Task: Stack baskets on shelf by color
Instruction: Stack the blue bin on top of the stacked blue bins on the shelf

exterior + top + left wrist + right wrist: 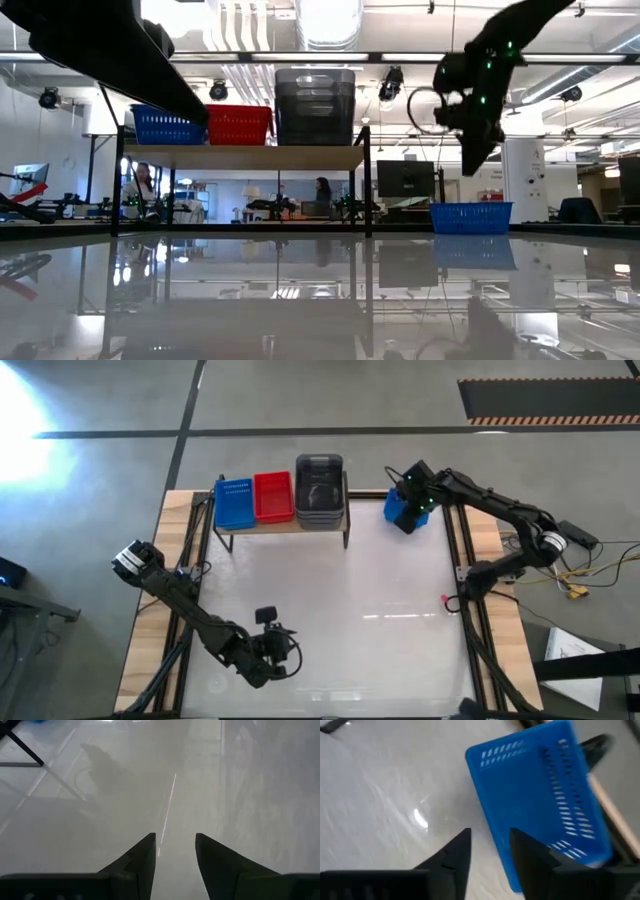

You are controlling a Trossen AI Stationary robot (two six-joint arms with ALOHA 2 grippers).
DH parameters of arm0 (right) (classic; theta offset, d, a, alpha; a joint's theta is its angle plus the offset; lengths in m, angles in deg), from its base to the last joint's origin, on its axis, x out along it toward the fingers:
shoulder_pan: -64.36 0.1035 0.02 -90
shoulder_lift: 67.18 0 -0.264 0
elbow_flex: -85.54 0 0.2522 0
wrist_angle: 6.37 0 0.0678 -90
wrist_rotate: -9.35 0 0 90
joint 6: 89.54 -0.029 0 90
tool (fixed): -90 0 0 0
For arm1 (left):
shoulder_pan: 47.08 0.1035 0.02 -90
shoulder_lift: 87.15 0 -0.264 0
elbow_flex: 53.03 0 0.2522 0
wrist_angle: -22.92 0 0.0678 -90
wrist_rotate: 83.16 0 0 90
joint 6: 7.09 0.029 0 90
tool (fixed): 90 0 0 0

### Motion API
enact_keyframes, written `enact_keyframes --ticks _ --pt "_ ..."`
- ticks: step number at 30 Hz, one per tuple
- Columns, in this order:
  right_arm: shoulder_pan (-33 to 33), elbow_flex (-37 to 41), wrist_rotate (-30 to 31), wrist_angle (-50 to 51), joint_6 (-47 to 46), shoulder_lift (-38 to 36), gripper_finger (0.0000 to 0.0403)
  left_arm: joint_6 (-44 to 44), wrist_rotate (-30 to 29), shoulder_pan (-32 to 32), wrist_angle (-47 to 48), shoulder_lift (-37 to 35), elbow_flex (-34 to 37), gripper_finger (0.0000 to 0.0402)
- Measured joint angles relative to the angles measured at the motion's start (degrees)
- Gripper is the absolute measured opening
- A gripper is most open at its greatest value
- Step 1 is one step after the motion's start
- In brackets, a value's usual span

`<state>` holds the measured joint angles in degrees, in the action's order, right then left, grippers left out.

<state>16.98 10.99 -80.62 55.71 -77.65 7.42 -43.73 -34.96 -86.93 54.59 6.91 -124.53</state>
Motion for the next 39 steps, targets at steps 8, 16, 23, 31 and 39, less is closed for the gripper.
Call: enact_keyframes --ticks 8,16,23,31,39 --pt "-0.28 2.79 -5.01 -8.1 2.34 6.39 0.02 0.03 -0.32 0.5 -0.1 0.0 0.0 0.0123" --pt "-0.28 0.74 -4.96 -8.49 4.7 13.01 0.0176 -0.02 -0.31 0.5 -0.94 0.0 0.0 0.0123" --pt "1.34 1.63 -4.93 -8.49 5.96 14.78 0.0053 -0.09 -0.31 0.5 -0.98 0.0 0.0 0.0123" --pt "12.69 7.94 -4.92 -8.13 2.96 6.7 0.0011 -0.11 -0.29 0.5 -1.05 0.0 -0.09 0.0123" --pt "35.49 14.47 -4.93 -8.11 -7.36 -1.39 0.001 1.78 2.88 0.28 -0.94 -0.08 -1.48 0.0123"
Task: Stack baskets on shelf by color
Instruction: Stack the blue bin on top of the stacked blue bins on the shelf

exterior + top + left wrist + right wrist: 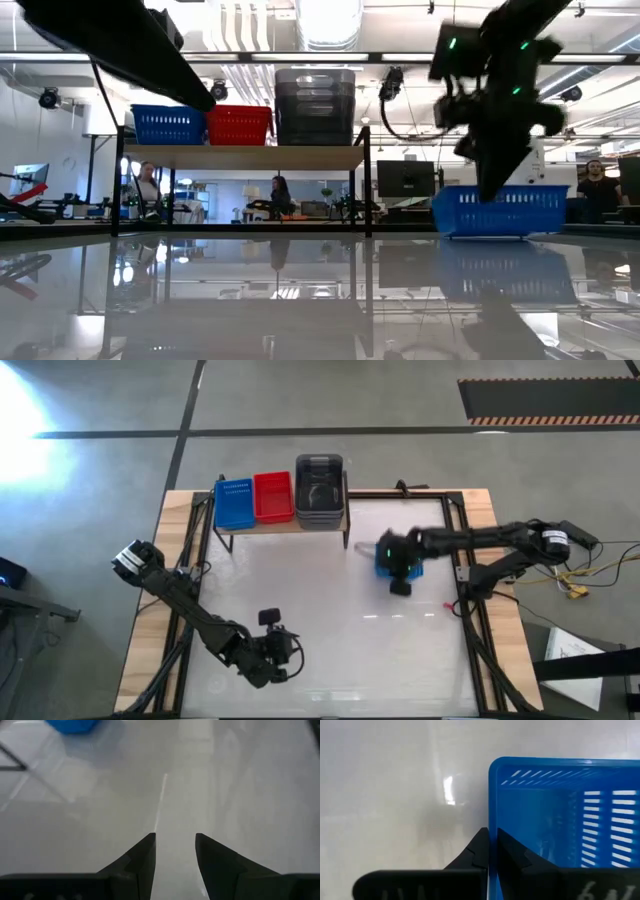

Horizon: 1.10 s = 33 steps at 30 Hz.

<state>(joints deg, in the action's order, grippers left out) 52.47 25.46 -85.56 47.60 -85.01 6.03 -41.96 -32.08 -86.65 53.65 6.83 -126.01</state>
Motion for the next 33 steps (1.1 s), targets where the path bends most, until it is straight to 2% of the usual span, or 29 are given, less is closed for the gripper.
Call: enact_keyframes --ticks 6,11,16,26,33 --pt "19.17 -1.93 0.18 -6.83 -2.47 2.58 0.0009 4.17 3.03 -1.15 1.1 -0.87 -2.67 0.0123" --pt "27.01 -7.68 0.31 -13.88 -0.52 10.28 0.0009 3.68 3.23 -3.67 6.17 -2.57 -5.22 0.0123" --pt "28.6 -19.14 0.13 -15.04 7.54 21.92 0.0009 3.25 3.0 -7.49 6.39 -4.79 -6.35 0.0123" --pt "28.51 -48.28 -2.61 -14.33 24.47 43.6 0.0013 -5.67 0.2 -13.57 6.55 -5.18 -7.08 0.0123" --pt "28.38 -65.59 -2.61 -5.39 27.24 51.85 0.0074 -6.8 -1.95 -15.23 6.52 -5.16 -7.08 0.0123"
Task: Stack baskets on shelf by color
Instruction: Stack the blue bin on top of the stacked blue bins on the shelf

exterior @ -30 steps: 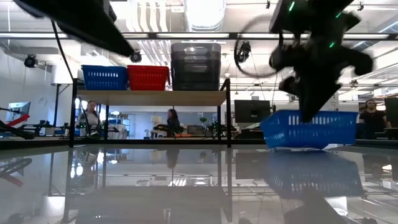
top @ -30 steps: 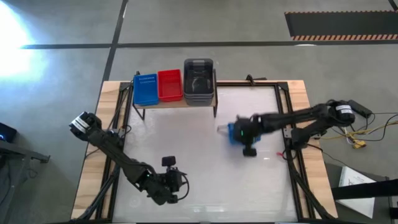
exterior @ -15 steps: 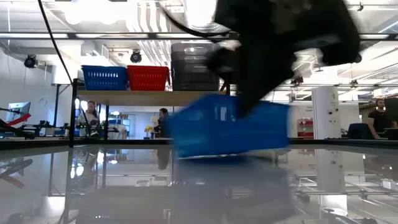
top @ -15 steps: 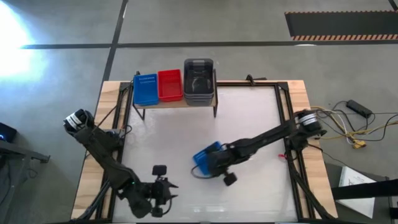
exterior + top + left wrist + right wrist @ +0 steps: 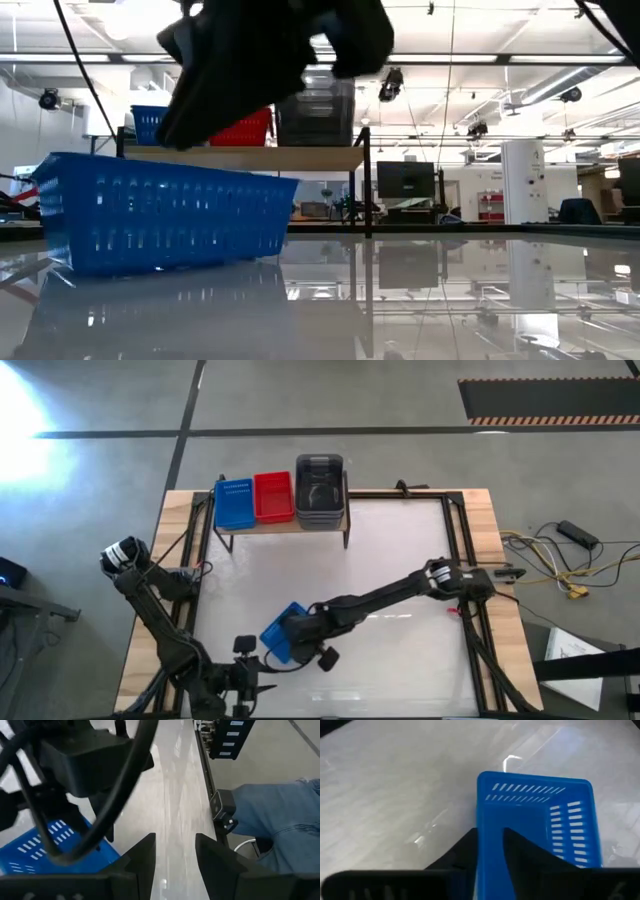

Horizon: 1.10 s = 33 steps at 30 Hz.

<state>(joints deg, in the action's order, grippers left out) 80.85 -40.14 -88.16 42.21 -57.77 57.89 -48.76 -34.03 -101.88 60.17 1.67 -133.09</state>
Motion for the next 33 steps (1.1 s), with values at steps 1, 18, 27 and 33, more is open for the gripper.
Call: enact_keyframes --ticks 1,18,27,33 --pt "-0.02 -1.94 0.0 2.25 -0.16 0.45 0.0085 0.0 -0.02 -0.03 -0.01 0.0 0.02 0.0123" --pt "1.87 22.81 0.07 8.63 -15.58 -21.1 0.008 1.9 -6.85 1.72 -0.73 0.07 4.28 0.0123" --pt "11.52 57.57 10.31 -25.78 -34.59 -40.38 0.0053 9.19 -4.77 9.12 -8.23 0.08 7.3 0.0123" --pt "18.29 74.88 21.9 -54.11 -39.98 -43.64 0.0053 21.16 10.29 12.96 -5.18 0.11 4.19 0.0123"
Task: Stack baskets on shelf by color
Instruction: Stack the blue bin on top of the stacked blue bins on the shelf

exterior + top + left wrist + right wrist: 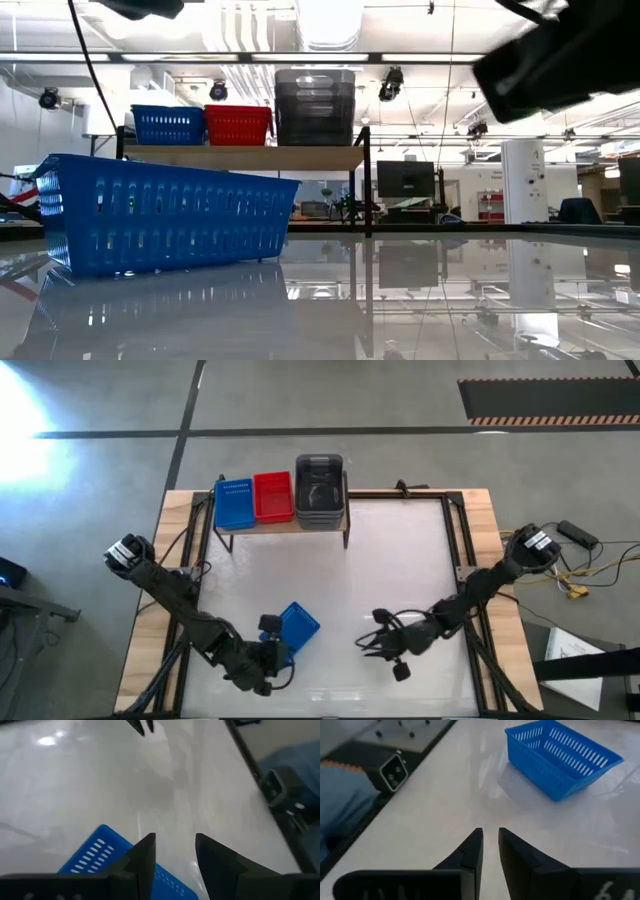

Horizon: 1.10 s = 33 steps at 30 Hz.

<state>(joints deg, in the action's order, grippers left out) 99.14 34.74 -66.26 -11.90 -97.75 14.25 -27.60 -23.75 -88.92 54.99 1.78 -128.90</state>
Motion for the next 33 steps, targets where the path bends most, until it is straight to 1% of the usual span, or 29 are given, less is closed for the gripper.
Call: enact_keyframes --ticks 2,4,6,8,11,13,15,18,22,26,29,33 --pt "1.04 3.4 1.6 -5.85 -1.2 0.05 0.0054 -0.36 2.75 0.3 4.64 0.0 -2.63 0.0123" --pt "1.33 5.65 2.69 -9.61 -2.65 0.23 0.0054 -2.96 4.94 0.32 10.16 0.0 -4.89 0.0128" --pt "1.32 6.67 3.34 -10.38 -4.13 0.48 0.0054 -5.73 6.95 0.26 14.8 0.0 -6.61 0.0139" --pt "1.33 6.93 5.35 -10.49 -4.72 0.8 0.0054 -7.5 9.01 0.13 17.62 0.0 -7.33 0.0154" --pt "1.33 6.86 8.04 -10.67 -4.33 0.95 0.0054 -7.65 12.13 0.02 18.84 0.0 -6.92 0.0184" --pt "1.23 6.54 8.78 -10.69 -3.35 1.13 0.0054 -7.3 12.93 0.02 18.82 0.0 -5.94 0.0202" --pt "1.2 6.3 8.87 -11.04 -2.2 1.14 0.0054 -5.01 14.0 0.02 19.03 0.01 -4.74 0.0217" --pt "1.2 6.08 9.25 -11.38 -1.16 1.14 0.0054 0.28 14.03 0.09 19.31 1.32 -4.2 0.0225" --pt "1.2 6.06 9.68 -11.21 -0.92 1.14 0.0054 4.48 14.05 0.65 19.64 5.11 -4.33 0.0226" --pt "1.2 6.06 9.68 -11.17 -0.9 1.14 0.0054 4.65 14.05 1.07 19.82 8.58 -4.37 0.0219" --pt "1.2 6.06 9.7 -11.17 -0.84 1.14 0.0054 4.68 14.11 1.35 20.08 10.31 -4.37 0.0196" --pt "1.2 6.06 9.71 -11.21 -0.79 1.14 0.0054 4.68 14.11 2.15 20.07 10.77 -4.37 0.0143"
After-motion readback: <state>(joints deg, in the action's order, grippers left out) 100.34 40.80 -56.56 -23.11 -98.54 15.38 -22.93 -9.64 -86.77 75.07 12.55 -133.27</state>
